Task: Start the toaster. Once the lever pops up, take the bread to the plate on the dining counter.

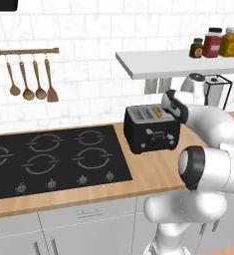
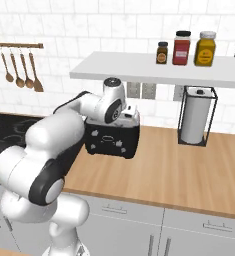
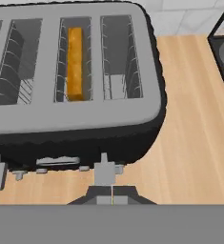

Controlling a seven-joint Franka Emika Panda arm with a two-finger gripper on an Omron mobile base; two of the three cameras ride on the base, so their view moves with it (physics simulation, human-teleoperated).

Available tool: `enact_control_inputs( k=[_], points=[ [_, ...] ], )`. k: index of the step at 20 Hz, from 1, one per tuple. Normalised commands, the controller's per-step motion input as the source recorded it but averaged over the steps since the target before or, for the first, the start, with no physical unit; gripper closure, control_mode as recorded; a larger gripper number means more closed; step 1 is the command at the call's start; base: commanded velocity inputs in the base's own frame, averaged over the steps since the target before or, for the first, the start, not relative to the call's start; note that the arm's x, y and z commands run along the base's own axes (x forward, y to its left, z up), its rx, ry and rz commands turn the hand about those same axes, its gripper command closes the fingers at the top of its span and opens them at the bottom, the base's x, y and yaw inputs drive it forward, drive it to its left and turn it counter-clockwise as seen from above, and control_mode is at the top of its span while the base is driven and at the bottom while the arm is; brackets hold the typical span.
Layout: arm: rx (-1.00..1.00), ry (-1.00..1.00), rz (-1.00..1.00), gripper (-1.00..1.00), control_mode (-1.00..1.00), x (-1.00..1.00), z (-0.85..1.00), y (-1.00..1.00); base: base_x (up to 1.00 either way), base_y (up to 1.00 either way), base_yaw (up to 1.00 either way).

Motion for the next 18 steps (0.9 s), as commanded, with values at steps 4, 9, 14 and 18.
enact_control_inputs(
  k=[4,9,14,18],
  points=[
    [0.04,-0.16,0.05,1.0,-1.0,-0.14,0.21,0.33,0.0,0.0,0.0],
    [0.0,-0.23,0.03,-1.0,-1.0,0.07,0.0,0.2,0.0,0.0,0.0],
    [0.0,-0.07,0.0,-1.0,-1.0,0.0,0.0,0.0,0.0,0.0,0.0],
    [0.0,0.0,0.0,-1.0,-1.0,0.0,0.0,0.0,0.0,0.0,0.0]
  ],
)
